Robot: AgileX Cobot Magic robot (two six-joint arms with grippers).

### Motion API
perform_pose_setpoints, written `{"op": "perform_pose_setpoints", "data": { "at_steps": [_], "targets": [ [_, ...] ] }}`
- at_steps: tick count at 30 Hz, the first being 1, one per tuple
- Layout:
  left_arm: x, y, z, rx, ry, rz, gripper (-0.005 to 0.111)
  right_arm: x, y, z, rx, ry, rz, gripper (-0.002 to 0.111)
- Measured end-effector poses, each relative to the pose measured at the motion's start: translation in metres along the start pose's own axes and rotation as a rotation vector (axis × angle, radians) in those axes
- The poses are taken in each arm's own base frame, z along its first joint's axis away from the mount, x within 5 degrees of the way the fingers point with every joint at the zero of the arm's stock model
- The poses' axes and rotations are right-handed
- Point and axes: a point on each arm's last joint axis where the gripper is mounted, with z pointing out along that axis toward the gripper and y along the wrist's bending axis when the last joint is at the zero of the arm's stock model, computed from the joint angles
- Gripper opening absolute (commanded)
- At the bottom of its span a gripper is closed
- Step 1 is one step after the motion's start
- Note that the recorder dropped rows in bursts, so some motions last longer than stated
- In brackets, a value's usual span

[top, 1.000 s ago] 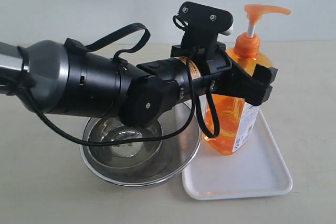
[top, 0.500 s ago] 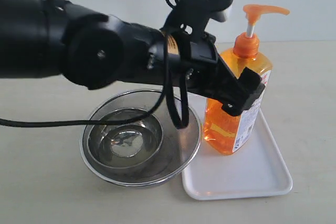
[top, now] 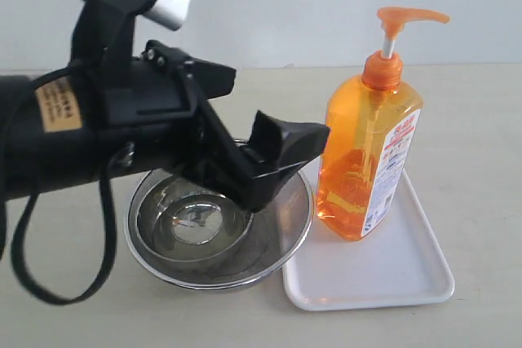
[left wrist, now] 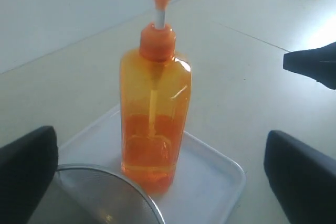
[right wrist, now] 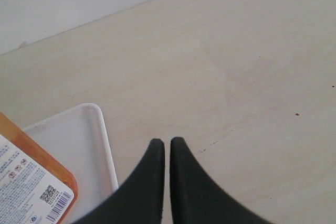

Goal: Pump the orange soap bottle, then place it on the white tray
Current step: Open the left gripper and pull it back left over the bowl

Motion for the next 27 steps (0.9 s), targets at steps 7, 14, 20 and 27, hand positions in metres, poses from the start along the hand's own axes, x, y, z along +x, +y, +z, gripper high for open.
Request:
{"op": "perform_pose_setpoints", "data": {
  "at_steps": [7, 14, 20, 27],
  "targets": [
    [0.019, 0.002, -0.023, -0.008, -0.028, -0.027, 0.11, 0.0, 0.0, 0.0, 0.0, 0.0, 0.0, 0.0],
    [0.023, 0.003, -0.025, -0.009, -0.025, -0.028, 0.11, 0.0, 0.0, 0.0, 0.0, 0.0, 0.0, 0.0],
    [0.022, 0.003, -0.025, -0.009, -0.028, -0.024, 0.11, 0.0, 0.0, 0.0, 0.0, 0.0, 0.0, 0.0],
    [0.022, 0.003, -0.025, -0.009, -0.032, -0.017, 0.11, 0.0, 0.0, 0.0, 0.0, 0.0, 0.0, 0.0]
  ]
}}
